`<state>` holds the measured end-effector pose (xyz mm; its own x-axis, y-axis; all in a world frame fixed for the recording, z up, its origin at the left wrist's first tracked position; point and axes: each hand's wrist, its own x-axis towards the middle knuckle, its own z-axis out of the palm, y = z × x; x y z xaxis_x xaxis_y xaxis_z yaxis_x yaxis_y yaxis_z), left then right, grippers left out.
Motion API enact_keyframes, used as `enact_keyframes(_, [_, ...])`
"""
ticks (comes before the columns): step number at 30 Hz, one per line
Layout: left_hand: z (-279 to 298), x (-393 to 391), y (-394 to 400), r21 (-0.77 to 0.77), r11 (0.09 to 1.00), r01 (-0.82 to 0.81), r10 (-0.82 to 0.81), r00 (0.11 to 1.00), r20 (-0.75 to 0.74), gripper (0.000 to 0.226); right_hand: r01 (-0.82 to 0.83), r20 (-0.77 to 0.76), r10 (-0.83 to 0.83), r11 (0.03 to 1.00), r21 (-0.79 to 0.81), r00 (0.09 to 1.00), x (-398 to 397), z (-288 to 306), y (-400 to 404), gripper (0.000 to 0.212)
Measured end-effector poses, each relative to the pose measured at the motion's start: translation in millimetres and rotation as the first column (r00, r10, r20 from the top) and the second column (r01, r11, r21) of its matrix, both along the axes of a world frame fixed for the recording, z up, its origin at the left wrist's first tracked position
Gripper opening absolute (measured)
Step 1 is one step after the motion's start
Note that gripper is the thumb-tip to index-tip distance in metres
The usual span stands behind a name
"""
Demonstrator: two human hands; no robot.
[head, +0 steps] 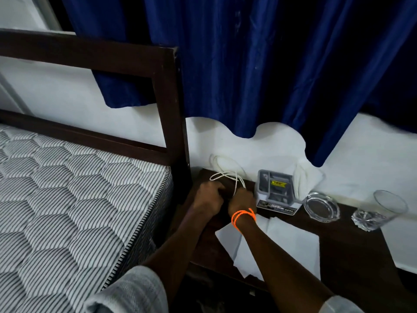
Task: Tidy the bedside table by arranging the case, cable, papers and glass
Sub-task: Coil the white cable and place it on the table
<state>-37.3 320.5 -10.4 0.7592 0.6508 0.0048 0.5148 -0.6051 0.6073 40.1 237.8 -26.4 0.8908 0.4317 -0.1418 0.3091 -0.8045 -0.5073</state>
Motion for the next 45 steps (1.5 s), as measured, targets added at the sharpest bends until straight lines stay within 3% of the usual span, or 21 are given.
enact_keyframes(3, [-4,1,1,0.019,0.999,0.03,-0.03,1.0,0.004,0.043,0.002,-0.013,-0.002,1.0,0.014,1.0,2,-1,-3,0.026])
enact_keyframes(7, [6,3,-3,0.085,0.992,0.089,-0.101,0.982,0.158,0.032,0.0,0.013,-0.001,0.996,0.087,1.0,2,14,-7,0.029])
enact_keyframes(10, [20,6,-8,0.147,0.985,0.088,-0.116,0.974,0.192,0.022,-0.038,0.049,0.031,0.988,0.149,0.998,4,35,-10,0.039])
enact_keyframes(17, [67,6,-11,0.086,0.994,0.073,-0.097,0.945,0.314,0.04,-0.088,0.131,0.058,0.968,0.236,0.99,9,104,-13,0.02])
enact_keyframes(21, [108,-1,-15,0.15,0.988,0.048,-0.105,0.908,0.405,0.051,-0.144,0.195,0.084,0.937,0.318,0.977,5,154,-20,0.018])
enact_keyframes(26, [174,-12,-20,0.216,0.975,-0.044,-0.065,0.879,0.473,0.017,-0.223,0.188,0.154,0.869,0.441,0.97,-4,224,-35,0.017])
enact_keyframes(31, [248,-34,-31,0.284,0.958,-0.038,-0.131,0.822,0.554,0.017,-0.27,0.197,0.192,0.785,0.557,0.962,-19,289,-53,0.021])
enact_keyframes(40, [355,-67,-52,0.315,0.942,-0.118,-0.126,0.742,0.658,0.014,-0.379,0.323,0.227,0.735,0.562,0.919,-42,384,-100,0.009])
enact_keyframes(45, [397,-75,-64,0.27,0.952,-0.141,-0.11,0.668,0.736,0.015,-0.413,0.283,0.305,0.748,0.52,0.909,-45,420,-132,0.009])
